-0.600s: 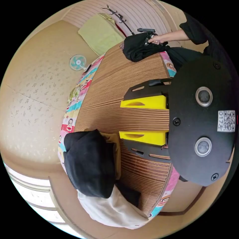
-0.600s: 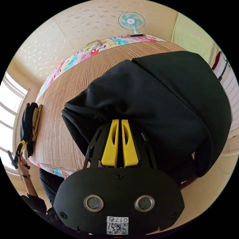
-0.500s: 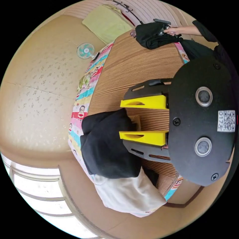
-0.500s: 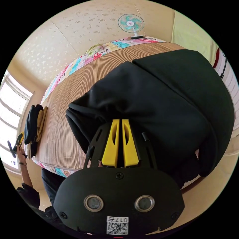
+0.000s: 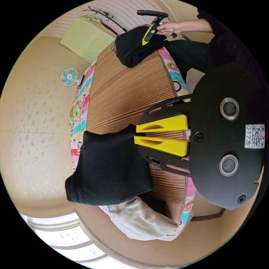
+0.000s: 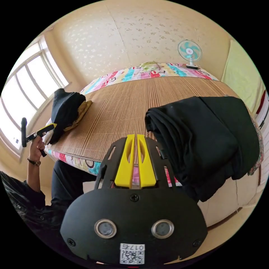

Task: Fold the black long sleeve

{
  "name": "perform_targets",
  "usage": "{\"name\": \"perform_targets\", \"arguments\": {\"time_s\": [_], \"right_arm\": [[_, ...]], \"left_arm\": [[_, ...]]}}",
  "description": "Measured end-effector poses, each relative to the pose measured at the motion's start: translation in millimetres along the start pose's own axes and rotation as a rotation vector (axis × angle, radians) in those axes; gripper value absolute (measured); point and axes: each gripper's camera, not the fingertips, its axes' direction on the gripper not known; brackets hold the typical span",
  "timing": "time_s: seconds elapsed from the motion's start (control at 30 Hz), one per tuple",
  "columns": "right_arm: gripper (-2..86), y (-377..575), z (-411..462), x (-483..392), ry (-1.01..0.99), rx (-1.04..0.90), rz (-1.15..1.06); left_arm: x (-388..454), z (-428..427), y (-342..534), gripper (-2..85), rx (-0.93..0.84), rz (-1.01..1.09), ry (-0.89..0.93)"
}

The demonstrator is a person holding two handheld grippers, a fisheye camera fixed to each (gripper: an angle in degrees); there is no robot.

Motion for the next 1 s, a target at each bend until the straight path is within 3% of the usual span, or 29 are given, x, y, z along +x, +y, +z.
{"name": "perform_targets", "arguments": {"time_s": [0.2, 0.3, 0.4, 0.5, 0.67, 0.87, 1.0], "right_arm": [[10.4, -25, 73, -46, -0.410, -0.051, -0.149], [11.4, -34, 114, -39, -0.362, -0.099, -0.069], [8.8, -37, 164, -21, -0.228, -0.316, -0.002], [4.8, -32, 136, -5, -0.354, -0.197, -0.028], [3.4, -9, 80, -9, -0.630, -0.040, -0.209], [2.8, 30, 75, -29, -0.877, -0.076, -0.442], [2.0, 43, 88, -41, -0.883, -0.128, -0.541]], "left_arm": [[31, 8, 105, 4.2, -0.179, -0.031, 0.303], [27, -8, 124, 4.9, -0.172, -0.042, 0.368], [12, -33, 121, 6.4, -0.113, -0.054, 0.370], [-3, -54, 105, 7.5, -0.079, -0.074, 0.371], [-16, -78, 69, 10.9, 0.038, -0.110, 0.550], [-4, -55, 34, 18.1, -0.076, -0.135, 0.559], [28, -64, 37, 19.1, -0.138, -0.018, 0.383]]}}
